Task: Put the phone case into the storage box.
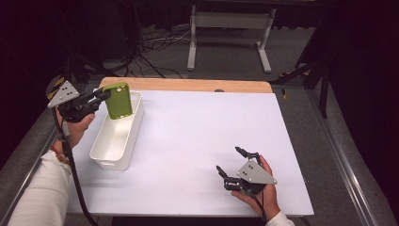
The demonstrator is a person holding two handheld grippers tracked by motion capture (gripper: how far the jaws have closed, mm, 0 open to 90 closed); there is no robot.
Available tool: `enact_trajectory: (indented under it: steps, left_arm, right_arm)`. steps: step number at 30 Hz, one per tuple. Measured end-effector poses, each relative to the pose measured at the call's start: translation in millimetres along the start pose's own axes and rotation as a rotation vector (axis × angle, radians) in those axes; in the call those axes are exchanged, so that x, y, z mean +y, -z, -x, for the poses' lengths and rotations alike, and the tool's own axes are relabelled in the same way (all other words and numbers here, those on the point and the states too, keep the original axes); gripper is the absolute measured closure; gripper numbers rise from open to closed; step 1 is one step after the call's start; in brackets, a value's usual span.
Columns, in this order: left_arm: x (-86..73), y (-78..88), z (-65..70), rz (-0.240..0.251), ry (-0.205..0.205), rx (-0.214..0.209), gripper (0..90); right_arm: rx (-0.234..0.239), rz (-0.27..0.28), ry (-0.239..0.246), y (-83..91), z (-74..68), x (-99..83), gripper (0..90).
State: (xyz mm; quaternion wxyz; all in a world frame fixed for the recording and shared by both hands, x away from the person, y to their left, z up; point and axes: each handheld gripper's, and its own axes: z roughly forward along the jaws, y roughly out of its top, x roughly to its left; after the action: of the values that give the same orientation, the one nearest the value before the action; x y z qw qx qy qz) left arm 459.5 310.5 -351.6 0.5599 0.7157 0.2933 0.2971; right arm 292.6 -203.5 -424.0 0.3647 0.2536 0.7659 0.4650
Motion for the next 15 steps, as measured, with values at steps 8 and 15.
enact_trajectory:
  steps: [8, 15]
  left_arm:
    - [-10.1, -24.2, -15.0, -0.022, 0.012, -0.018, 78.2]
    - [-12.7, -44.1, -21.0, -0.051, 0.019, -0.048, 78.1]
  right_arm:
    - [-0.031, -0.027, -0.003, -8.2, 1.8, -0.3, 17.0]
    - [-0.041, -0.046, 0.014, -13.7, 4.4, -2.7, 17.0]
